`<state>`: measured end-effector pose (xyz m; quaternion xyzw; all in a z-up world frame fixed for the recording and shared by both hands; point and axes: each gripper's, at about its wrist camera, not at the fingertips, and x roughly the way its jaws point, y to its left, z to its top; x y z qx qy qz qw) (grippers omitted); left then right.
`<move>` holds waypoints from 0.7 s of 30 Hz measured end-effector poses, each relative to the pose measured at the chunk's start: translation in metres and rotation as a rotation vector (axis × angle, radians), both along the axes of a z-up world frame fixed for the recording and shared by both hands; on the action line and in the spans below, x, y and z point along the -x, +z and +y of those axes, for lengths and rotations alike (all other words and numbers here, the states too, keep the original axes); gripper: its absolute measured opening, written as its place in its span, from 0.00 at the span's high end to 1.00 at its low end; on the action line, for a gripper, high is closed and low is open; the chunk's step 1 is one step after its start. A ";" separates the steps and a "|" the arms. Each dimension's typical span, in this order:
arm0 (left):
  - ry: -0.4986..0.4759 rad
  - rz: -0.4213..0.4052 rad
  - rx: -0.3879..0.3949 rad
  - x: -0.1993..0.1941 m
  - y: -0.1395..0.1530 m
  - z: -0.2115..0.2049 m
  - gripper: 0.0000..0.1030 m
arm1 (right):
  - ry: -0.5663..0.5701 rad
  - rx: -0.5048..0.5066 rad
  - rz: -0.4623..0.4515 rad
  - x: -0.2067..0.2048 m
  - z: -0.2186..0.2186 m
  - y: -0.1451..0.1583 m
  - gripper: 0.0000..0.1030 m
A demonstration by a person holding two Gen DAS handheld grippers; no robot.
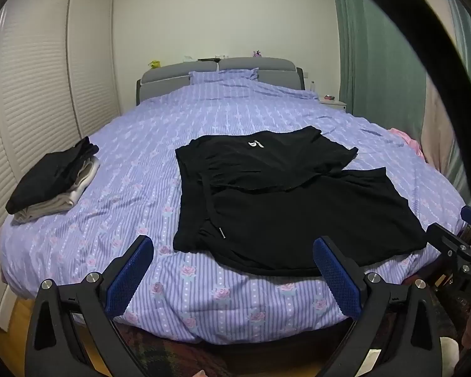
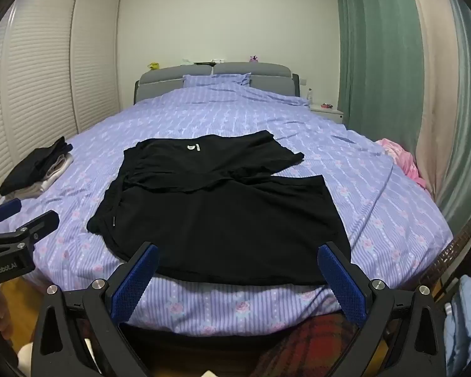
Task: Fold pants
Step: 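Move both tools toward the black drawstring pants on the bed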
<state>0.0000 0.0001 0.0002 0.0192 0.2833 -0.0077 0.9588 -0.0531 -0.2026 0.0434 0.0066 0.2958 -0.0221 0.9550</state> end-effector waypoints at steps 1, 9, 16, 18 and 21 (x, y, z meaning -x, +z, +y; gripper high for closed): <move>-0.003 0.002 0.005 0.000 0.000 0.001 0.00 | 0.001 0.001 -0.001 0.000 0.000 0.000 0.00; -0.022 -0.010 0.031 -0.005 0.011 0.016 0.00 | 0.004 -0.002 -0.005 0.002 -0.001 0.001 0.00; -0.025 -0.038 0.010 0.001 0.011 0.002 0.00 | 0.011 -0.002 -0.007 0.003 0.000 0.003 0.00; -0.026 -0.042 0.010 0.002 0.011 0.002 0.00 | 0.009 -0.001 -0.004 0.002 0.001 0.003 0.00; -0.023 -0.044 0.009 0.003 0.008 0.002 0.00 | 0.015 0.000 -0.003 0.003 0.000 0.004 0.01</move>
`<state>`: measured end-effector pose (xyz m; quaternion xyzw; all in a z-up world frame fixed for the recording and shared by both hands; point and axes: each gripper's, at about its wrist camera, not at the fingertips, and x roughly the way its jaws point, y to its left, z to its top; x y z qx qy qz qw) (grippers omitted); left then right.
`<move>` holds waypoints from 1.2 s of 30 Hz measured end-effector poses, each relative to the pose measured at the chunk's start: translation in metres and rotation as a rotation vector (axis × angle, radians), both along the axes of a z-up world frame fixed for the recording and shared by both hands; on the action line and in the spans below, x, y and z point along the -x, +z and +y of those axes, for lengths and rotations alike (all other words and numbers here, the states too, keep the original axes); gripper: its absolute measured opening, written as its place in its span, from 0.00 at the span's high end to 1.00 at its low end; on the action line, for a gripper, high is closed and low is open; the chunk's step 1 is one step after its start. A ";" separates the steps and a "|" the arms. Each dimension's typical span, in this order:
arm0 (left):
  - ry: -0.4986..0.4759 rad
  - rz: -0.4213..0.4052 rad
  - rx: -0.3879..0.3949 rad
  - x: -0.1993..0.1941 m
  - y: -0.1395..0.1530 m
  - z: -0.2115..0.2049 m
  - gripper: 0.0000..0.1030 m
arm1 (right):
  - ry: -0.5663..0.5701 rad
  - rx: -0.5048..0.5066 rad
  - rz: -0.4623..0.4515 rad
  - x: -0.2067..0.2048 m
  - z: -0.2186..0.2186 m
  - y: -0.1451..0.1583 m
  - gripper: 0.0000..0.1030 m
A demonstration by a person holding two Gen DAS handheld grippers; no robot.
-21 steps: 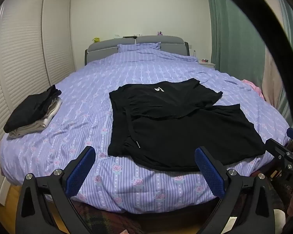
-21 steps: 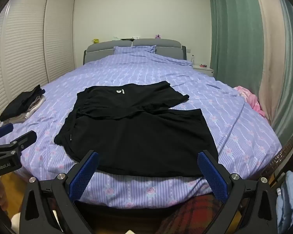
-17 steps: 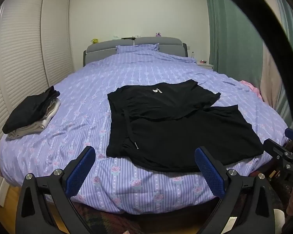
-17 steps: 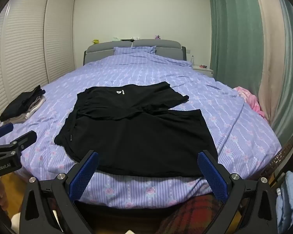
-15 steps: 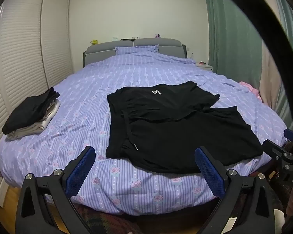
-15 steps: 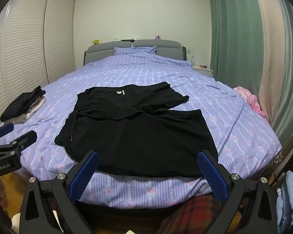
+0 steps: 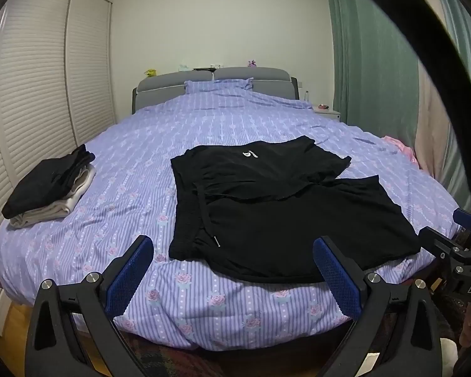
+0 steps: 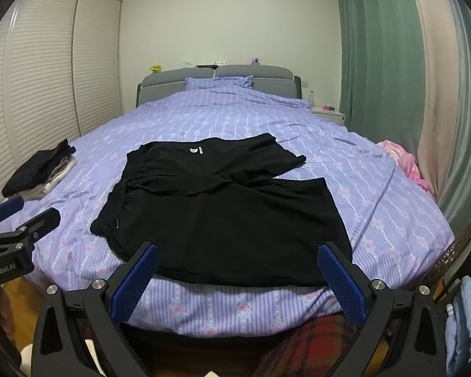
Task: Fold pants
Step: 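Move both tools toward the black drawstring pants on the bed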
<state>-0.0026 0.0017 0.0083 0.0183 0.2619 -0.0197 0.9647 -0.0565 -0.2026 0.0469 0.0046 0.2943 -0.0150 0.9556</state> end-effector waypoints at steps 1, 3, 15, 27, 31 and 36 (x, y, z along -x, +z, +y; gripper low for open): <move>-0.001 0.002 0.001 0.000 0.000 0.000 0.00 | 0.001 -0.003 0.001 -0.002 0.000 0.000 0.01; -0.001 0.002 0.005 -0.001 -0.001 0.001 0.00 | 0.003 -0.005 0.002 -0.003 0.000 0.000 0.00; 0.001 -0.007 0.007 0.001 -0.003 0.000 0.00 | 0.001 -0.001 -0.002 -0.003 0.001 -0.001 0.00; -0.003 -0.017 0.011 0.004 -0.002 0.001 0.00 | 0.003 -0.004 -0.009 -0.001 0.000 -0.001 0.00; -0.004 -0.020 0.008 0.005 -0.002 0.001 0.00 | 0.005 -0.002 -0.008 -0.002 0.000 -0.001 0.01; -0.007 -0.030 0.004 0.005 -0.001 0.000 0.00 | 0.005 -0.006 -0.008 -0.001 0.000 0.000 0.00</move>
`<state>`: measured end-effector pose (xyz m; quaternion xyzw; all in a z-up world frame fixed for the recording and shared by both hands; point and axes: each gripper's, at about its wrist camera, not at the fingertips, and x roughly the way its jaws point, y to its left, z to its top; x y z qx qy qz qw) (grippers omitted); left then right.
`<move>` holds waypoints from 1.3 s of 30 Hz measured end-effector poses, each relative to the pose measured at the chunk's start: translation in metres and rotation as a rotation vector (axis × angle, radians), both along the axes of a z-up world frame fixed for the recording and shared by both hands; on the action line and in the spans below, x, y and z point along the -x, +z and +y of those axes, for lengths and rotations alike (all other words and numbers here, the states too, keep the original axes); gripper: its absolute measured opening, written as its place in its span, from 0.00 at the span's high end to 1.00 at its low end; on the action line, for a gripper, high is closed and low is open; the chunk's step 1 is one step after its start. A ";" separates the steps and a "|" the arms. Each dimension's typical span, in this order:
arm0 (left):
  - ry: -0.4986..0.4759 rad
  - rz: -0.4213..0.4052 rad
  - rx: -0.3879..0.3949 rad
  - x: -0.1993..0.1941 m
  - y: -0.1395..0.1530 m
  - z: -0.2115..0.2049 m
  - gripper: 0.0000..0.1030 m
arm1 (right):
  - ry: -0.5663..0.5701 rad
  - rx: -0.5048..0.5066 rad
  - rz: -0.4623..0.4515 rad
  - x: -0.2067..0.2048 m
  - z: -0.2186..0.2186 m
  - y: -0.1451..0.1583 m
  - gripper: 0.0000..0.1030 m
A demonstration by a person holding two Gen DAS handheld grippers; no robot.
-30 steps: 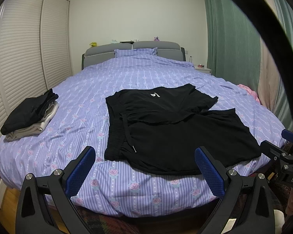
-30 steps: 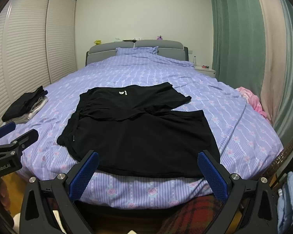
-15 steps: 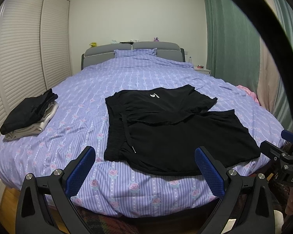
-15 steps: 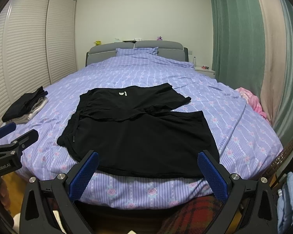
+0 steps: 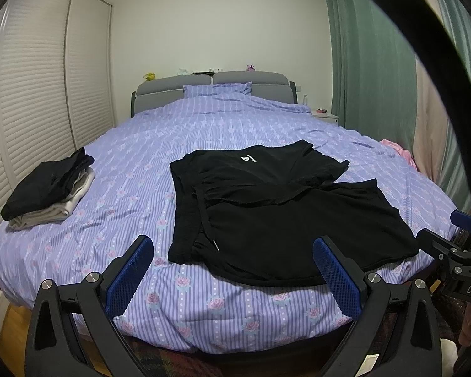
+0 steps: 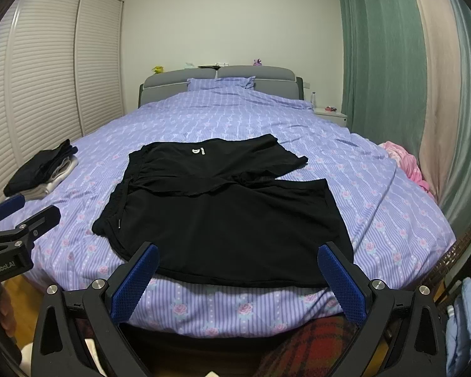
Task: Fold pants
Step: 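Move both tools toward the black drawstring pants on the bed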
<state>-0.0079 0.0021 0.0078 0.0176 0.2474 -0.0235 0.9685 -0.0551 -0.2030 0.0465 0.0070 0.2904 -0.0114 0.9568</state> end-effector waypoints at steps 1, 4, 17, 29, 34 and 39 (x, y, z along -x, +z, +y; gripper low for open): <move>0.000 -0.001 -0.002 0.000 0.000 0.000 0.00 | 0.000 0.001 0.001 0.000 0.000 0.000 0.00; -0.004 0.002 -0.004 0.000 0.000 -0.001 0.00 | 0.000 0.002 0.001 0.000 0.000 0.000 0.00; -0.008 0.012 0.010 -0.001 -0.001 0.000 0.00 | 0.003 -0.001 0.003 0.000 0.000 0.000 0.00; -0.007 0.031 0.008 -0.004 -0.005 0.001 0.00 | 0.006 -0.001 0.020 -0.004 -0.001 -0.004 0.01; -0.003 0.055 0.007 -0.009 -0.011 0.001 0.00 | 0.006 0.001 0.038 -0.009 0.000 -0.010 0.00; 0.004 0.076 0.003 -0.015 -0.022 0.004 0.00 | 0.007 -0.002 0.066 -0.016 0.001 -0.022 0.01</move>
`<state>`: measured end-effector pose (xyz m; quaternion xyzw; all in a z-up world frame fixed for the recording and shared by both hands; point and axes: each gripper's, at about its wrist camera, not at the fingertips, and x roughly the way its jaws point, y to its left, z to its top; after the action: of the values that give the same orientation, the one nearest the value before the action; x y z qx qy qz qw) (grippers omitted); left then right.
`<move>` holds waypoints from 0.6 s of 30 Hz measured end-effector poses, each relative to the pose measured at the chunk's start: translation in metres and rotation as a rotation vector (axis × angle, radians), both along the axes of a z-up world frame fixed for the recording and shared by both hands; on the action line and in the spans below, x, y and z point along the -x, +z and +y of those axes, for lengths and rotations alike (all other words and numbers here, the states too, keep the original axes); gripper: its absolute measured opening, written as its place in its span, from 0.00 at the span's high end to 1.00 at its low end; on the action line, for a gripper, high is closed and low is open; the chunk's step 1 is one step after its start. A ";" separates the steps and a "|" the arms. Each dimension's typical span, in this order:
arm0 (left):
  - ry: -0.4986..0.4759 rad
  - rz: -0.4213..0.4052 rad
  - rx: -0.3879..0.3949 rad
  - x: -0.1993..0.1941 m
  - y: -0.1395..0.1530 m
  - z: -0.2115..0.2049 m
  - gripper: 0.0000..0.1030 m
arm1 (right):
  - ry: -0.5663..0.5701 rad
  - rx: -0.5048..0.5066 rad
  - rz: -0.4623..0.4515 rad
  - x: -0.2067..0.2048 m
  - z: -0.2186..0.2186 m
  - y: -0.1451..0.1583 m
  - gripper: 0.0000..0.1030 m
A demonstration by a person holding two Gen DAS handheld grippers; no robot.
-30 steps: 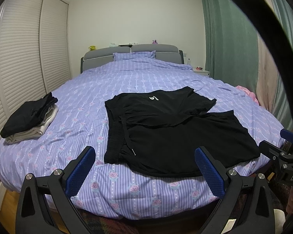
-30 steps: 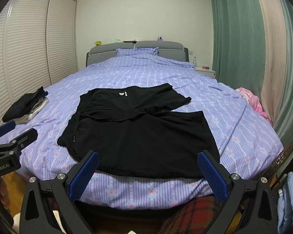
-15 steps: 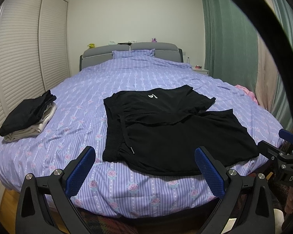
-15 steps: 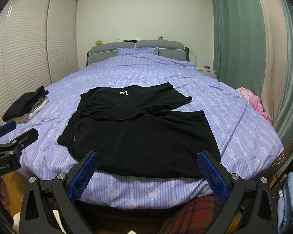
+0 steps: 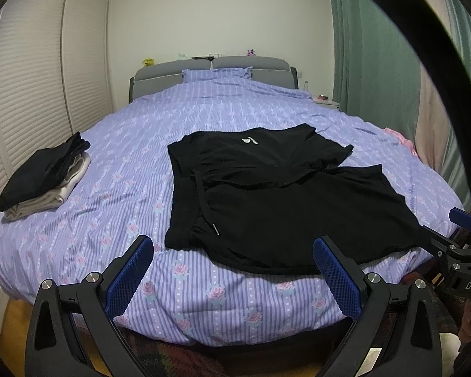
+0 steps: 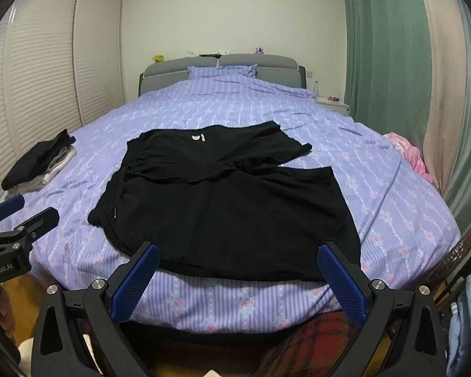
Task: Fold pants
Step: 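Move both tools toward the black drawstring pants on the bed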
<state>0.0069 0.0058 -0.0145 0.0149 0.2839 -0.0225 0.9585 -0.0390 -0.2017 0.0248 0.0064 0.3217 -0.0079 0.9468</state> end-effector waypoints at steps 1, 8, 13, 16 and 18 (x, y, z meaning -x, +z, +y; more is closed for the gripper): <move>0.002 0.005 0.000 -0.001 -0.002 0.001 0.00 | -0.001 -0.005 0.005 -0.002 0.000 -0.003 0.01; 0.023 0.053 0.031 -0.013 -0.023 0.010 0.00 | -0.021 -0.080 0.073 -0.017 -0.010 -0.033 0.00; 0.057 0.090 0.027 -0.027 -0.039 0.017 0.00 | -0.058 -0.138 0.117 -0.028 -0.022 -0.053 0.00; 0.054 0.106 -0.001 -0.039 -0.048 0.019 0.00 | -0.080 -0.162 0.151 -0.038 -0.027 -0.068 0.00; 0.041 0.107 -0.023 -0.046 -0.053 0.018 0.00 | -0.088 -0.181 0.169 -0.045 -0.030 -0.077 0.00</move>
<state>0.0526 0.0242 -0.0679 0.0189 0.3350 -0.0004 0.9420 0.0058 -0.2314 -0.0523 0.1052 0.3992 -0.0211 0.9106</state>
